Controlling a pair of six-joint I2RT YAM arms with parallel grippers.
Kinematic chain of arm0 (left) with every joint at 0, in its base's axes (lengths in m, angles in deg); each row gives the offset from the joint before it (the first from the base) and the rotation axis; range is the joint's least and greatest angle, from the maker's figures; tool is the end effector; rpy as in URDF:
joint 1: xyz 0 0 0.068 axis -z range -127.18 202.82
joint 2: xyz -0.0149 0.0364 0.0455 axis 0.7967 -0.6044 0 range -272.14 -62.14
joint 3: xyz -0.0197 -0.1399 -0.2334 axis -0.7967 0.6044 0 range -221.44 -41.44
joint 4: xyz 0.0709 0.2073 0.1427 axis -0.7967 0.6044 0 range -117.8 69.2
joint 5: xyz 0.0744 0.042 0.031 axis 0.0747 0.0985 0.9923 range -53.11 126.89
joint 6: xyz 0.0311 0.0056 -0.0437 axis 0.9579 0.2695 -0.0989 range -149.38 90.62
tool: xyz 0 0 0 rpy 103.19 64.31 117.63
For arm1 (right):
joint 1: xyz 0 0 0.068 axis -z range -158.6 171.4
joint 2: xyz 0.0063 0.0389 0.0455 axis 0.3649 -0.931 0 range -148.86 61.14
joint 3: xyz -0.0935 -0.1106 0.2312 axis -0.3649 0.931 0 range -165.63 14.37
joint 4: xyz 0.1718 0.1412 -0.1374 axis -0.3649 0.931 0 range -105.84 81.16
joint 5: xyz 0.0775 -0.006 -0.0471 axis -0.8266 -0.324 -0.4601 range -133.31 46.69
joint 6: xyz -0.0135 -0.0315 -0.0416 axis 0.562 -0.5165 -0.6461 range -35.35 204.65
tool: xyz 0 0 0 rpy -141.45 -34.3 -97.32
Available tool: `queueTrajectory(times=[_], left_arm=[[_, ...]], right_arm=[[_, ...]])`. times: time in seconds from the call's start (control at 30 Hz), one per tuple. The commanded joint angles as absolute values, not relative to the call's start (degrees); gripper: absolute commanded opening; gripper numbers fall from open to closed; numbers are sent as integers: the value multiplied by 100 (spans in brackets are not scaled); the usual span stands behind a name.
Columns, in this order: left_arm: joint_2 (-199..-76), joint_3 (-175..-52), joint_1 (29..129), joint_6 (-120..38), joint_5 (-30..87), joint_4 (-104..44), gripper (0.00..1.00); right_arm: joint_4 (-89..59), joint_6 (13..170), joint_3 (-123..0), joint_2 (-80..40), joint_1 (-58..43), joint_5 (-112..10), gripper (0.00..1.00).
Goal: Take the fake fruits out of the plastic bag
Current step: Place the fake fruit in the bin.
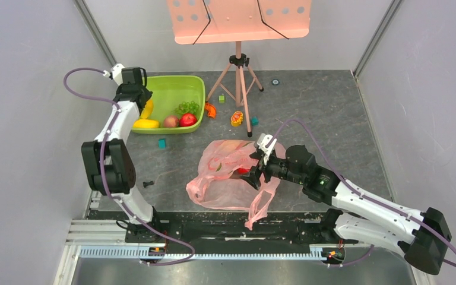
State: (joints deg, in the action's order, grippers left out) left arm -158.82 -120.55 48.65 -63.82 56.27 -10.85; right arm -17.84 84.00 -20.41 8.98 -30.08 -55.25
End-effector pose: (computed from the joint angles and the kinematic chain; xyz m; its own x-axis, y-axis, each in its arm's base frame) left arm 0.3891 0.0401 0.2979 -0.2731 -0.5549 -0.7858 -0.6010 0.7363 -0.3110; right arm 0.1280 0.1725 0.2771 -0.1550 -0.2127 -0.9647 -0.8915 0.4508 0.0439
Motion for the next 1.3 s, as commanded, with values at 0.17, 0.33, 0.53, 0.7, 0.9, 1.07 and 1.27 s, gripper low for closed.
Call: queueTrajectory(times=[0.17, 0.33, 0.53, 0.7, 0.9, 1.07, 1.27], left_arm=[[-17017, -13147, 4973, -5513, 5250, -1277, 2], [-17641, -13767, 5206, -5009, 5274, -841, 3], [-18305, -14441, 5780, -4544, 5619, -321, 7], [-18785, -14878, 6075, -4299, 5973, 105, 13], [-18992, -14908, 6201, -4211, 6096, 249, 30], [-19072, -14903, 6206, -4238, 6036, 326, 47], [-19161, -14935, 6205, -4265, 5992, 390, 55]], right_arm=[[-1847, 8232, -1919, 790, -3001, -5609, 84], [-1900, 8200, -1867, 677, -3001, -5621, 84], [-1908, 8201, -1833, 715, -3002, -5620, 84], [-1901, 8201, -1806, 769, -3001, -5612, 85], [-1892, 8210, -1832, 773, -3001, -5632, 85], [-1781, 8184, -1926, 822, -3002, -5659, 85], [-1595, 8142, -2008, 902, -3006, -5659, 86]])
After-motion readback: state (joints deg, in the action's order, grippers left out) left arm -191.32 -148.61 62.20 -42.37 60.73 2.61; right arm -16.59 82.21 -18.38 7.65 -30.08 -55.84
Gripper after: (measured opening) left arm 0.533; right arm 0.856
